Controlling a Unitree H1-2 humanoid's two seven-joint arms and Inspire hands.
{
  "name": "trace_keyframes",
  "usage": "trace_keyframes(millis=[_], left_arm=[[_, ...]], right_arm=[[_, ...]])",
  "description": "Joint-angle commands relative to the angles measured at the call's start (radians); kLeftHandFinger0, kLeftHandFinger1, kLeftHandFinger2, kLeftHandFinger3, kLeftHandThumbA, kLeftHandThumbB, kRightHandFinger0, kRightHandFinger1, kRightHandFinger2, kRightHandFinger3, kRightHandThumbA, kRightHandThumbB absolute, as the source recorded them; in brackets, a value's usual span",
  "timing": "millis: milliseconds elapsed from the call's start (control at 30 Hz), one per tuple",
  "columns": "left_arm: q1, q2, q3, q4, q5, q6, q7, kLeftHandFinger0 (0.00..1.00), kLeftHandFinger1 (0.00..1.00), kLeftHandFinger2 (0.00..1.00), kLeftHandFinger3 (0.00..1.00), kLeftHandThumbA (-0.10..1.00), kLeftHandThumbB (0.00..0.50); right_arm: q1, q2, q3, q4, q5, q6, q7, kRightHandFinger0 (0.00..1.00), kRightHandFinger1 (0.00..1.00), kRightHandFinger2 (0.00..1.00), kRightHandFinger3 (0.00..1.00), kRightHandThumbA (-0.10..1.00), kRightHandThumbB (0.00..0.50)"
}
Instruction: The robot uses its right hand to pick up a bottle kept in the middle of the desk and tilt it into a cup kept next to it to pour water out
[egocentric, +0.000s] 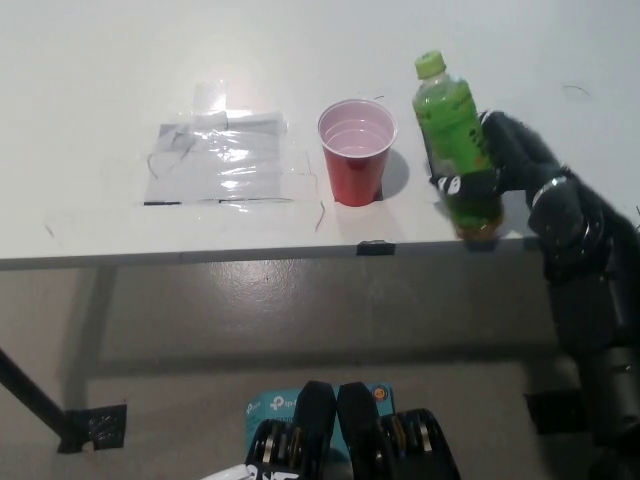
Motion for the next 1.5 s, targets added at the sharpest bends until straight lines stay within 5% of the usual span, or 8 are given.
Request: trace_keyframes(millis=[0, 300, 433, 933, 1033, 1133, 1300, 1467], left_arm=[[0.0, 0.007, 0.02, -0.027, -0.009, -0.003, 0.001, 1.0, 1.0, 1.0, 1.0, 0.3, 0.5], [0.009, 0.008, 0.01, -0.024, 0.003, -0.017, 0.001, 1.0, 1.0, 1.0, 1.0, 0.33, 0.5], [0.009, 0.008, 0.01, -0.022, 0.004, -0.017, 0.001, 1.0, 1.0, 1.0, 1.0, 0.33, 0.5], [0.004, 0.006, 0.012, -0.032, 0.004, -0.005, 0.003, 1.0, 1.0, 1.0, 1.0, 0.33, 0.5], [-0.005, 0.006, 0.017, -0.027, -0.005, -0.009, -0.002, 1.0, 1.0, 1.0, 1.0, 0.33, 0.5], [-0.006, 0.008, 0.015, -0.03, 0.001, -0.006, 0.0, 1.0, 1.0, 1.0, 1.0, 0.34, 0.5], [-0.01, 0.016, 0.021, -0.04, -0.005, 0.007, -0.004, 1.0, 1.0, 1.0, 1.0, 0.32, 0.5], [-0.001, 0.013, 0.029, -0.025, -0.006, -0.015, -0.001, 1.0, 1.0, 1.0, 1.0, 0.32, 0.5]], right_arm=[[-0.112, 0.141, -0.325, 0.023, 0.611, -0.17, -0.206, 0.0, 0.0, 0.0, 0.29, -0.1, 0.0], [-0.118, 0.153, -0.341, 0.104, 0.574, -0.421, -0.339, 0.0, 0.0, 0.15, 0.33, -0.1, 0.0], [-0.145, 0.111, -0.293, 0.138, 0.469, -0.454, -0.402, 0.0, 0.0, 0.0, 0.28, -0.1, 0.0], [-0.176, -0.043, 0.001, 0.231, 0.167, -0.567, -0.611, 0.0, 0.0, 0.0, 0.25, -0.1, 0.002], [-0.182, -0.064, 0.068, 0.251, 0.142, -0.57, -0.656, 0.0, 0.0, 0.0, 0.2, -0.1, 0.091], [-0.177, -0.068, 0.1, 0.257, 0.14, -0.569, -0.681, 0.0, 0.0, 0.0, 0.2, -0.1, 0.25], [-0.162, -0.054, 0.138, 0.268, 0.158, -0.547, -0.717, 0.0, 0.0, 0.01, 0.23, -0.1, 0.309], [-0.152, -0.004, 0.101, 0.308, 0.251, -0.543, -0.771, 0.0, 0.0, 0.0, 0.23, -0.1, 0.249]])
